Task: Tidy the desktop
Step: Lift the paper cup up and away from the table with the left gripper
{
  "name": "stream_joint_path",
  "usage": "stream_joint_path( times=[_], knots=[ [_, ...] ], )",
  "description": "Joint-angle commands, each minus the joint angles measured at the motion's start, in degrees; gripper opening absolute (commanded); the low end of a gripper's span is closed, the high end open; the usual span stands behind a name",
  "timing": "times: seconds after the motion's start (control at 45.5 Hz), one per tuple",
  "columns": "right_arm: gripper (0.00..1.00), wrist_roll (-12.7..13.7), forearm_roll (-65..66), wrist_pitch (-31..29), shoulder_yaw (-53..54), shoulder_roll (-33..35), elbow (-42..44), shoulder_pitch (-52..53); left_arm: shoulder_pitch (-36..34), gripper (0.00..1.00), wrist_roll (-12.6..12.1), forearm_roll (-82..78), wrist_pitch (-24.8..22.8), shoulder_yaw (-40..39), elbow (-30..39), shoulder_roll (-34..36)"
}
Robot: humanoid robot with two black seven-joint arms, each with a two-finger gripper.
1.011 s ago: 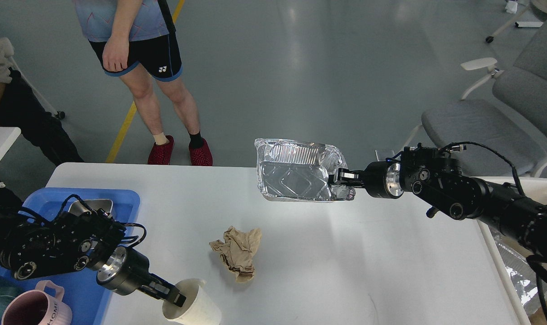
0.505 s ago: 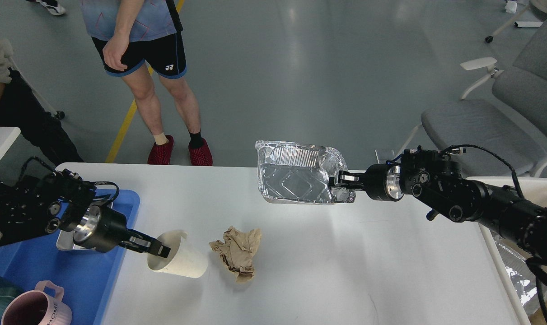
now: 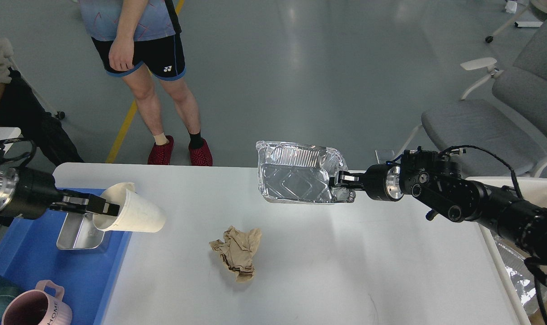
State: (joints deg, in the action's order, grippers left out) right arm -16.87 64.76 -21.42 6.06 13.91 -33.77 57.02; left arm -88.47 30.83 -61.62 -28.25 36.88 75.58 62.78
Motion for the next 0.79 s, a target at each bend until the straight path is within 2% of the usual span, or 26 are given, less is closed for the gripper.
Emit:
stream_joint_path(
  times=[0.0, 0.264, 0.483, 0.769],
  knots=[
    [0.0, 0.0, 0.0, 0.0, -0.1, -0.1, 0.2, 0.0, -2.9, 0.01, -0.2, -0.2, -0.3, 0.1, 1.7, 1.7],
    [0.0, -0.1, 0.0, 0.0, -0.1, -0.2, 0.4, -0.2, -11.5, 0.01, -0.4, -0.7, -4.5, 0.0, 2.4, 6.1],
    [0.0, -0.1, 0.0, 0.1, -0.1, -0.2, 0.4, -0.1, -17.1, 0.01, -1.5, -2.9, -5.7, 0.1, 8.5, 9.6],
    [0.0, -0.1, 0.0, 0.1, -0.1, -0.3, 0.4, 0.0, -23.5, 0.01, -1.8, -3.5, -8.8, 0.0, 9.2, 10.6]
  ],
)
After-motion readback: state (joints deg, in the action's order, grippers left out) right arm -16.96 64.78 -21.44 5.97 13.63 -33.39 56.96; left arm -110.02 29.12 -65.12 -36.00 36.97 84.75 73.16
